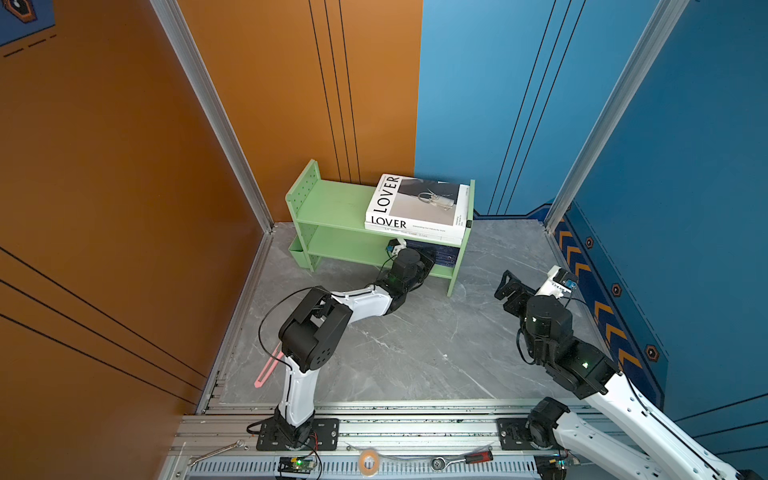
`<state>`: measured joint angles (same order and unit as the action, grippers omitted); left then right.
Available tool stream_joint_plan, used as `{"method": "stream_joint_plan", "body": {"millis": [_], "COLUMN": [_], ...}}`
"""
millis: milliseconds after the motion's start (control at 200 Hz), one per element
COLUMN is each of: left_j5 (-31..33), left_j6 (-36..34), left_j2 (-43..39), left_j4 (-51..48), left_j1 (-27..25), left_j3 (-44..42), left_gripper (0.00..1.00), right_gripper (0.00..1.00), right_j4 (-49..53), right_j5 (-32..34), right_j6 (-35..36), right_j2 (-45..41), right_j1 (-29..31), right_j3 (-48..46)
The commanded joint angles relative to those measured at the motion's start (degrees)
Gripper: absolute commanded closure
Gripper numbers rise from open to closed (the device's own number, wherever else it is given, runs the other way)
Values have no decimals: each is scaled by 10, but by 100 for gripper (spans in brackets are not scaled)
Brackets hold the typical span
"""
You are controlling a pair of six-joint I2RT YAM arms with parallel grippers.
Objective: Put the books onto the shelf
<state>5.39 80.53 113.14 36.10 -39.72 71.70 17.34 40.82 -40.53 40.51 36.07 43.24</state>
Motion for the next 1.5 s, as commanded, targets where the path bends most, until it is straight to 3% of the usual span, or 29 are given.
{"method": "stream_joint_plan", "body": {"millis": [0,561,756,906,1096,1327,1497], "left_j5": [0,10,14,-2,-52,-133,-267], "left_j6": [-21,-28,-28,-77,-150,-297,-395], "left_j2": [-35,-58,-62,-95,-188,-301,-275], "left_j4": [-16,-45,-45,-34,-38,-205,-288], "left_j1": [-3,-15,-15,1,47,134,210], "left_j3": [-4,-22,-29,-56,-147,-181,-143], "left_gripper": [79,89,87,77,72,56,51], "right_gripper": [0,0,0,0,0,0,0], "right_j4": [20,61,77,86,91,91,89], "right_j5": [8,13,15,15,20,20,12], "right_j6": [-10,-30,-38,-45,-49,-53,-60], "right_j2": [-9,-62,-80,-88,-89,-76,-64], "right_j1": [-4,-15,-18,-19,-20,-23,-22], "right_j3": [-13,-32,-39,-46,-47,-39,-35]}}
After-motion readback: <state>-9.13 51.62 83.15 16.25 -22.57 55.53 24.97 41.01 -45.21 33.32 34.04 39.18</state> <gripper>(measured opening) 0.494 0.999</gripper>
